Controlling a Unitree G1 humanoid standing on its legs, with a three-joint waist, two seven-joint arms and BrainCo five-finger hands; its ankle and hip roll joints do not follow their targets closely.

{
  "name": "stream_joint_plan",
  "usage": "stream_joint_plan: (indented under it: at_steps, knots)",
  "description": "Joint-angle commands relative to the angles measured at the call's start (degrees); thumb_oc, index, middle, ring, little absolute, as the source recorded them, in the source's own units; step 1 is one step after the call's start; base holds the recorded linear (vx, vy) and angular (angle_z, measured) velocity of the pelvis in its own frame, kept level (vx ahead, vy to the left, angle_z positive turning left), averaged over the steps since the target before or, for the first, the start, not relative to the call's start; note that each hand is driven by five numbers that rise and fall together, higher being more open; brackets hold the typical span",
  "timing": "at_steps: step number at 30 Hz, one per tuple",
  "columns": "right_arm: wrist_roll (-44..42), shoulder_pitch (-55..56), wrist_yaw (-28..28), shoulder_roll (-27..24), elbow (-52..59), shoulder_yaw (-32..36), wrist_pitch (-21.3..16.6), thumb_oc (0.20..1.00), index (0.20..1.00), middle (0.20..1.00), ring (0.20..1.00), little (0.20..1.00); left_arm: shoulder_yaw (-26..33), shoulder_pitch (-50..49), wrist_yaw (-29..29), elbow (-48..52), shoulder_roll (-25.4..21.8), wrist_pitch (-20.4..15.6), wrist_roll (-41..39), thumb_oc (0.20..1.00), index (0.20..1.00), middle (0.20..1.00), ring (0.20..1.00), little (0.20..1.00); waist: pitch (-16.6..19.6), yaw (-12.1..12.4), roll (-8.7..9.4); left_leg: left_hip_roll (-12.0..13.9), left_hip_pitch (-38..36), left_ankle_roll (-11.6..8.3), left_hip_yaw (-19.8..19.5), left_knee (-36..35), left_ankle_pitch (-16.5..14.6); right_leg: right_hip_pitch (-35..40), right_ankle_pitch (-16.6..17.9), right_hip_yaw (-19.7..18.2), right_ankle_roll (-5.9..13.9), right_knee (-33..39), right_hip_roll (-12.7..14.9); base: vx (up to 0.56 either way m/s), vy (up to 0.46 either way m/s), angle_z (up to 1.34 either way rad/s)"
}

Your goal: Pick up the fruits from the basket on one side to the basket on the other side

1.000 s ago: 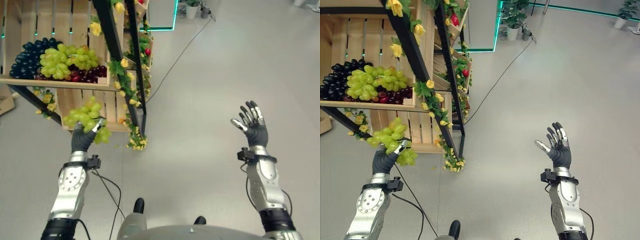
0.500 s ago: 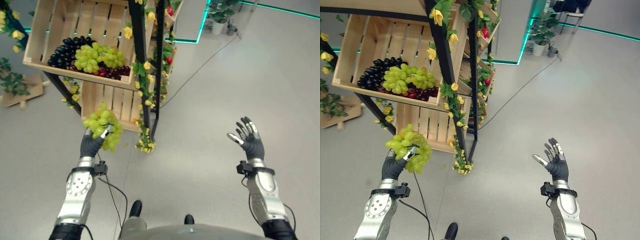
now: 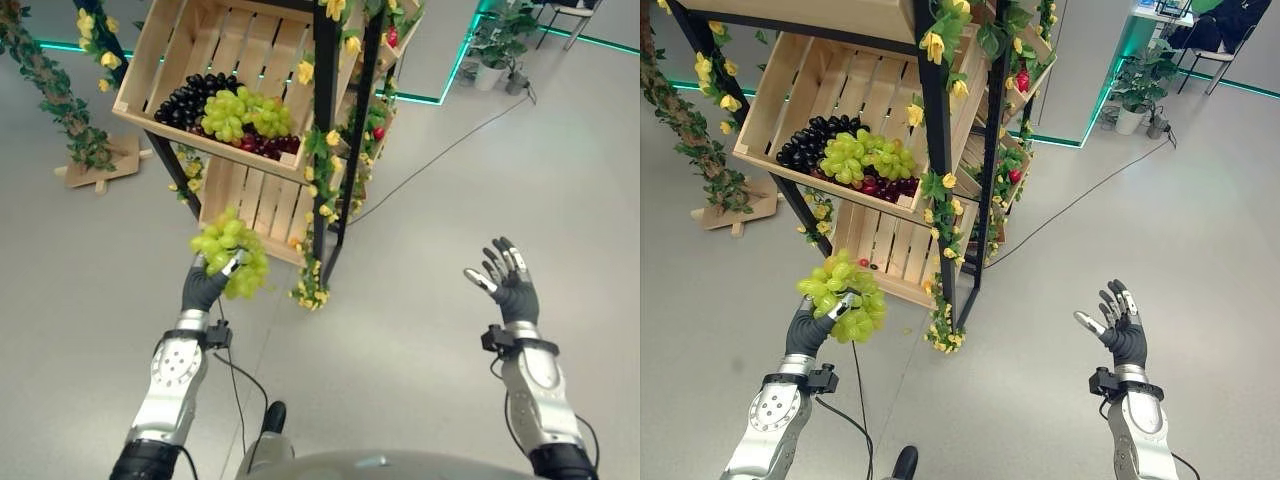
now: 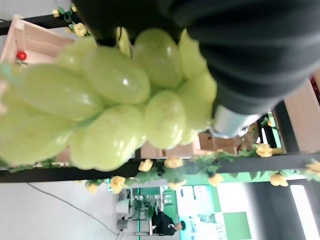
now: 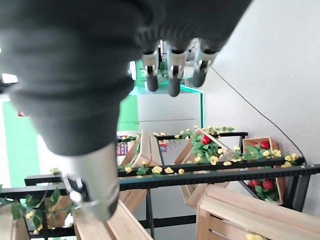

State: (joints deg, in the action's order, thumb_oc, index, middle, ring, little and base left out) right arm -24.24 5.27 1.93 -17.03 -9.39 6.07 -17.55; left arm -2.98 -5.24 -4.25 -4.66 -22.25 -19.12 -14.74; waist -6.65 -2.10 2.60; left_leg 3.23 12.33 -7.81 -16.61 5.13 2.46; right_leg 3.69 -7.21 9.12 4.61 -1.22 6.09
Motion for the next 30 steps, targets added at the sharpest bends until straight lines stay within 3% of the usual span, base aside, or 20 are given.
stream_joint_plan:
  at_steps: [1, 3, 5, 7, 9, 11, 13, 14, 15, 16, 17, 18, 20, 21, 22, 23, 24, 27, 30]
  knots:
    - [-1.6, -3.8, 1.2, -3.6, 3.7, 1.6, -4.4, 1.000, 1.000, 1.000, 1.000, 1.000, 5.5, 3.2, -1.9, 3.1, -3.9, -3.9, 0.3, 0.200, 0.200, 0.200, 0.200, 0.200, 0.1, 0.2, -0.21, 7.7, 1.6, -1.39, -2.3, -1.6, 2.9, -3.0, -2.2, -2.1, 2.28, -4.8, 0.2, 0.24, 0.305, -0.20]
    - [-1.7, -4.2, 1.3, -4.1, 3.9, 1.1, -4.6, 1.000, 1.000, 1.000, 1.000, 1.000, 6.7, 2.6, -2.5, 3.3, -5.3, -4.0, 0.3, 0.200, 0.200, 0.200, 0.200, 0.200, -0.2, 0.5, -0.62, 9.9, 1.9, -2.54, -2.9, -2.7, 3.9, -2.0, -2.9, -3.4, 3.31, -5.1, 1.4, 0.28, 0.397, -0.27]
    - [-1.4, -4.4, 1.6, -4.3, 4.6, 1.3, -4.3, 1.000, 1.000, 1.000, 1.000, 1.000, 7.4, 3.2, -2.8, 3.3, -6.7, -4.0, 0.2, 0.200, 0.200, 0.200, 0.200, 0.200, -0.5, 0.5, -0.71, 10.9, 2.5, -2.93, 0.3, -3.1, 4.5, -0.4, -2.8, -3.6, 4.63, -4.7, 3.6, 0.22, 0.436, -0.25]
    - [-1.4, -4.4, 1.3, -3.5, 4.9, 1.5, -3.8, 1.000, 1.000, 1.000, 1.000, 1.000, 7.7, 2.9, -2.7, 3.4, -7.7, -4.1, 0.5, 0.200, 0.200, 0.200, 0.200, 0.200, -0.1, 0.7, -0.04, 10.2, 2.0, -2.80, 2.1, -1.6, 1.7, 0.0, -1.0, -3.7, 7.07, -4.8, 7.5, 0.23, 0.519, -0.11]
    - [0.3, -4.4, 1.5, -3.0, 5.6, 1.9, -3.4, 1.000, 1.000, 1.000, 1.000, 1.000, 7.5, 3.8, -2.6, 3.8, -8.9, -4.0, 2.0, 0.200, 0.200, 0.200, 0.200, 0.200, -0.3, 0.5, 1.56, 7.5, 2.8, -1.77, 4.4, 1.6, -1.0, -1.3, 6.6, -4.4, 8.70, -6.0, 11.3, 0.18, 0.453, -0.26]
    - [-0.4, -4.5, 2.3, -1.6, 5.4, 2.7, -3.5, 1.000, 1.000, 1.000, 1.000, 1.000, 6.4, 4.3, -2.8, 4.1, -10.3, -4.4, 3.1, 0.200, 0.200, 0.200, 0.200, 0.200, 0.0, -0.1, 3.15, 4.5, 4.8, -0.29, 7.8, 6.4, -4.2, -2.9, 17.3, -5.3, 8.22, -5.8, 15.3, 0.16, 0.486, -0.09]
    - [-1.1, -5.5, 3.1, -0.4, 5.1, 2.2, -3.7, 1.000, 1.000, 1.000, 1.000, 1.000, 7.4, 2.7, -3.6, 5.3, -11.1, -4.7, 4.5, 0.200, 0.200, 0.200, 0.200, 0.200, -0.4, 0.0, 2.32, 4.0, 3.9, 0.76, 10.1, 7.2, -6.4, -5.8, 23.4, -4.1, 8.06, -3.8, 16.6, 0.14, 0.569, -0.11]
    - [-1.0, -5.7, 3.0, -0.1, 5.1, 2.0, -3.5, 1.000, 1.000, 1.000, 1.000, 1.000, 8.2, 1.8, -3.7, 5.6, -11.2, -4.8, 5.6, 0.200, 0.200, 0.200, 0.200, 0.200, -0.4, 0.3, 1.79, 3.6, 2.9, 1.42, 11.4, 6.6, -6.8, -6.6, 23.3, -1.8, 8.05, -2.9, 16.3, 0.10, 0.414, -0.55]
    - [-1.0, -5.8, 3.0, -0.1, 5.1, 2.0, -3.4, 1.000, 1.000, 1.000, 1.000, 1.000, 8.2, 1.8, -3.7, 5.6, -11.2, -4.8, 5.7, 0.200, 0.200, 0.200, 0.200, 0.200, -0.3, 0.2, 1.96, 3.4, 3.0, 1.52, 11.5, 6.4, -6.4, -6.8, 23.5, -1.8, 8.11, -2.8, 16.6, 0.16, 0.592, -1.25]
    - [-1.2, -5.7, 2.6, 0.1, 4.7, 1.2, -3.5, 1.000, 1.000, 1.000, 1.000, 1.000, 8.9, 1.0, -4.2, 5.1, -10.6, -4.4, 6.6, 0.200, 0.200, 0.200, 0.200, 0.200, 0.0, 0.3, 1.95, 2.1, 0.5, 2.39, 13.5, 4.7, -6.9, -7.4, 21.7, 2.6, 8.27, -0.4, 14.9, 0.18, 0.601, -1.34]
    - [-1.4, -6.1, 2.3, 0.2, 4.1, 0.7, -3.6, 1.000, 1.000, 1.000, 1.000, 1.000, 9.2, 0.8, -4.4, 4.8, -10.1, -4.6, 6.5, 0.200, 0.200, 0.200, 0.200, 0.200, 0.1, 0.5, 2.21, 1.2, -1.2, 2.97, 14.8, 3.7, -7.6, -7.9, 21.1, 4.5, 8.10, 0.1, 13.4, 0.25, 0.920, -1.18]
    - [-1.0, -6.3, 1.7, -0.3, 3.5, 0.3, -3.4, 1.000, 1.000, 1.000, 1.000, 1.000, 9.7, 0.5, -4.4, 4.5, -9.3, -4.4, 7.0, 0.200, 0.200, 0.200, 0.200, 0.200, -0.2, 1.1, 2.61, -0.7, -3.1, 4.08, 16.4, 2.9, -8.0, -8.2, 17.0, 7.5, 7.41, -0.7, 10.0, 0.12, 0.519, -0.71]
    - [-1.1, -6.3, 1.7, -0.3, 3.5, 0.3, -3.4, 1.000, 1.000, 1.000, 1.000, 1.000, 9.8, 0.6, -4.4, 4.5, -9.3, -4.4, 7.0, 0.200, 0.200, 0.200, 0.200, 0.200, -0.2, 1.0, 2.75, -0.9, -3.1, 4.15, 16.4, 2.7, -7.7, -8.4, 17.1, 7.5, 7.41, -0.8, 10.2, 0.05, 0.304, -0.69]
    - [-0.9, -6.0, 1.3, -0.4, 2.6, 0.1, -3.1, 1.000, 1.000, 1.000, 1.000, 1.000, 10.0, -0.2, -4.4, 4.2, -8.1, -4.0, 7.5, 0.200, 0.200, 0.200, 0.200, 0.200, 0.0, 1.5, 2.64, -2.4, -5.2, 5.30, 18.1, 1.5, -8.0, -7.5, 10.9, 8.5, 5.87, -1.9, 5.5, 0.09, 0.404, -0.54]
    - [-0.8, -5.4, 1.0, -0.4, 2.3, 0.1, -3.0, 1.000, 1.000, 1.000, 1.000, 1.000, 10.0, -0.6, -4.2, 4.0, -7.5, -3.9, 7.7, 0.200, 0.200, 0.200, 0.200, 0.200, 0.1, 1.2, 2.68, -3.1, -6.3, 5.68, 18.4, 0.6, -7.7, -7.8, 8.6, 7.0, 5.04, -2.6, 2.8, 0.08, 0.404, -0.38]
    - [-0.8, -5.4, 1.0, -0.4, 2.4, 0.1, -3.0, 1.000, 1.000, 1.000, 1.000, 1.000, 10.0, -0.6, -4.2, 4.1, -7.5, -3.9, 7.7, 0.200, 0.200, 0.200, 0.200, 0.200, 0.2, 1.3, 2.77, -3.2, -6.3, 5.71, 18.5, 0.4, -7.3, -8.1, 8.7, 6.9, 5.00, -2.7, 2.9, 0.10, 0.325, -0.30]
    - [-0.9, -4.9, 0.6, -0.3, 2.0, 0.3, -2.9, 1.000, 1.000, 1.000, 1.000, 1.000, 9.8, -0.8, -4.1, 3.7, -6.6, -3.5, 8.0, 0.200, 0.200, 0.200, 0.200, 0.200, 0.7, 1.1, 2.94, -4.9, -7.6, 6.07, 19.7, -0.9, -6.8, -8.4, 6.9, 7.1, 4.06, -2.9, -0.7, 0.10, 0.244, -0.30]
    - [-0.8, -3.7, 0.3, -0.3, 1.6, 1.0, -2.7, 1.000, 1.000, 1.000, 1.000, 1.000, 9.5, -1.4, -3.3, 3.9, -5.3, -3.1, 7.8, 0.200, 0.200, 0.200, 0.200, 0.200, 1.4, 0.9, 2.67, -5.9, -9.6, 5.98, 19.9, -2.4, -6.2, -7.2, 5.0, 6.7, 2.60, -2.1, -3.0, 0.10, 0.145, -0.17]
    - [-0.8, -3.7, 0.7, -0.3, 0.9, 1.0, -2.8, 1.000, 1.000, 1.000, 1.000, 1.000, 8.5, -0.9, -3.3, 3.6, -4.5, -3.1, 7.5, 0.200, 0.200, 0.200, 0.200, 0.200, 1.5, 0.4, 2.15, -6.2, -10.3, 6.35, 19.5, -2.0, -6.4, -6.6, 4.6, 5.2, 2.17, -1.9, -3.3, 0.08, 0.028, 0.11]
